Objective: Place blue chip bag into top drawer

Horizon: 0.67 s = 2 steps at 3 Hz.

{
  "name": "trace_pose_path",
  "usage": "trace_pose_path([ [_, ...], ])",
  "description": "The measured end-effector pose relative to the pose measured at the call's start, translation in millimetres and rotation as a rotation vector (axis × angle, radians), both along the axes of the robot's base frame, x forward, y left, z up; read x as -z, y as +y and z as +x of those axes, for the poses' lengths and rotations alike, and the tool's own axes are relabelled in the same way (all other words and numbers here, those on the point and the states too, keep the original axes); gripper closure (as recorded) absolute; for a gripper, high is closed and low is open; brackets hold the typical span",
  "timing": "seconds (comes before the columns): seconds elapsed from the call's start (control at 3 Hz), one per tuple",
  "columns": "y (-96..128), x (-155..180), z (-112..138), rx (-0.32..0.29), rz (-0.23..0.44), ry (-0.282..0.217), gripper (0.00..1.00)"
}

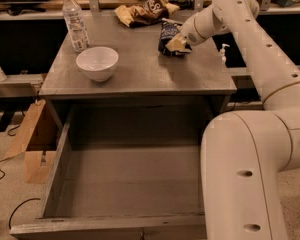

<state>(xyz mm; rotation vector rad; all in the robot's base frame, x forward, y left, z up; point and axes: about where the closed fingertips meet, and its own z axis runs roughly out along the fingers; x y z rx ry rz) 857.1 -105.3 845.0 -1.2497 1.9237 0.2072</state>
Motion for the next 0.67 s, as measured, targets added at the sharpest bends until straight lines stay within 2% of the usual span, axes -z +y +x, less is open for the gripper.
trace_pose_path([
  [0.33, -7, -32, -15, -0.014, -0.009, -0.040, 1.00],
  [0.67, -28, -83, -49, -0.006, -0.034, -0.109, 1.00],
])
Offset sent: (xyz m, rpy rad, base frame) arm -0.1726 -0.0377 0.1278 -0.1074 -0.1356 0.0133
